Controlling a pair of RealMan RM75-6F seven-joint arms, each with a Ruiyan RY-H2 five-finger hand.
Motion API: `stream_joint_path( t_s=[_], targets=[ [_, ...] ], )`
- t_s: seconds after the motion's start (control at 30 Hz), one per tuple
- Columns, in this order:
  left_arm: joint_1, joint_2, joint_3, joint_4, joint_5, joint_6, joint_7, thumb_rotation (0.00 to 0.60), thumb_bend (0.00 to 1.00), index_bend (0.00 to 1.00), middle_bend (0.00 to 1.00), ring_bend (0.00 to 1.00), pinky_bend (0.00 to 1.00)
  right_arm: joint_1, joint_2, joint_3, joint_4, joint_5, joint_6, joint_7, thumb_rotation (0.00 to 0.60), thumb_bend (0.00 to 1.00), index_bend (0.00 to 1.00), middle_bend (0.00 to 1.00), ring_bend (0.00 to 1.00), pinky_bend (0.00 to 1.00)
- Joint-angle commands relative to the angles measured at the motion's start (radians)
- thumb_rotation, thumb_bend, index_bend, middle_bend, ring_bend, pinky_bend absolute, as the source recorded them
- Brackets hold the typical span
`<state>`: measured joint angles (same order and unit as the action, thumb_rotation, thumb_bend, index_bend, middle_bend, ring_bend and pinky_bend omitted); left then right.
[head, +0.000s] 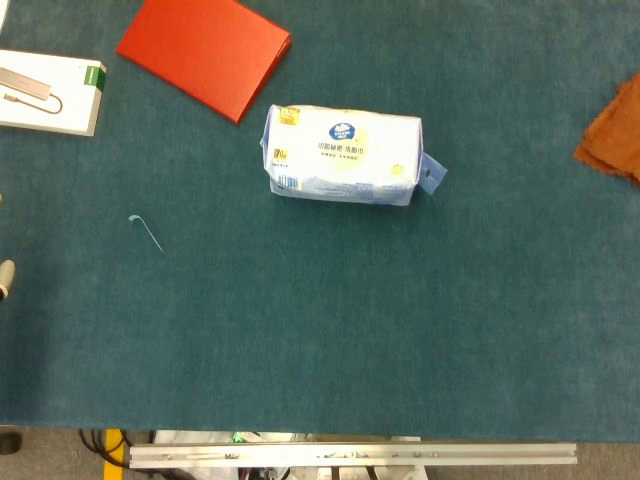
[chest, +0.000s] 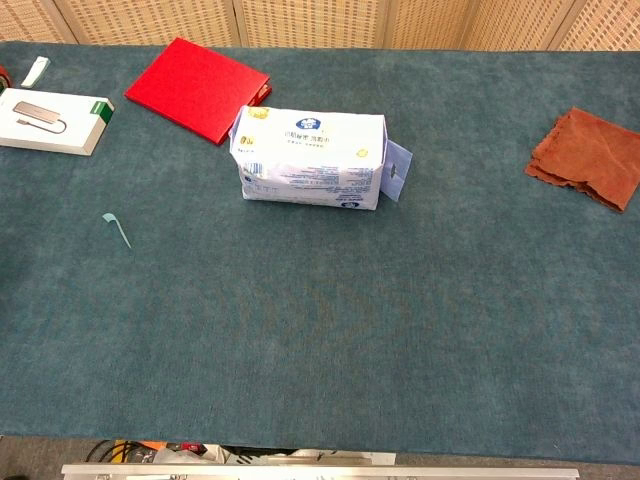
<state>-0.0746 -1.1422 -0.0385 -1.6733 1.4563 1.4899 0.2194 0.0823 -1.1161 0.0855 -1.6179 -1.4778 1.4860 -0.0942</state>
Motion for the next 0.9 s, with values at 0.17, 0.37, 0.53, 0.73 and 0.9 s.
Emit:
stream_joint_path(
  t_s=[0.17, 0.37, 0.53, 0.73, 0.9],
  targets=[
    [-0.001, 0.0, 0.005, -0.002, 0.006, -0.004, 0.001, 0.6, 0.27, 0.23, 0.22, 0.23, 0.11, -0.001, -0.004, -0.002, 0.003, -0.004, 0.001, 0.016, 0.6, 0.3, 0.16, 0.27, 0.22, 0.26],
    [-0.029, 0.023, 0.013, 0.011, 0.046, -0.039, -0.023, 0.6, 0.27, 0.24, 0.25, 0.26, 0.2, 0.011, 0.022, 0.012, -0.016, -0.027, 0.014, 0.024, 0.6, 0.3, 0.16, 0.27, 0.22, 0.26],
    [-0.081, 0.033, 0.023, 0.04, 0.087, -0.113, -0.071, 0.6, 0.27, 0.27, 0.32, 0.32, 0.38, 0.025, 0.054, 0.028, -0.049, -0.049, 0.024, 0.039, 0.6, 0.3, 0.16, 0.27, 0.22, 0.26],
    [-0.179, 0.048, 0.037, 0.105, 0.166, -0.227, -0.204, 0.6, 0.27, 0.32, 0.47, 0.47, 0.54, 0.04, 0.087, 0.04, -0.081, -0.051, 0.017, 0.004, 0.6, 0.3, 0.16, 0.27, 0.22, 0.26],
    [-0.293, 0.023, 0.06, 0.23, 0.257, -0.33, -0.41, 0.6, 0.27, 0.36, 0.76, 0.71, 0.8, 0.046, 0.094, 0.038, -0.097, -0.047, 0.003, -0.006, 0.6, 0.3, 0.16, 0.27, 0.22, 0.26]
  ],
)
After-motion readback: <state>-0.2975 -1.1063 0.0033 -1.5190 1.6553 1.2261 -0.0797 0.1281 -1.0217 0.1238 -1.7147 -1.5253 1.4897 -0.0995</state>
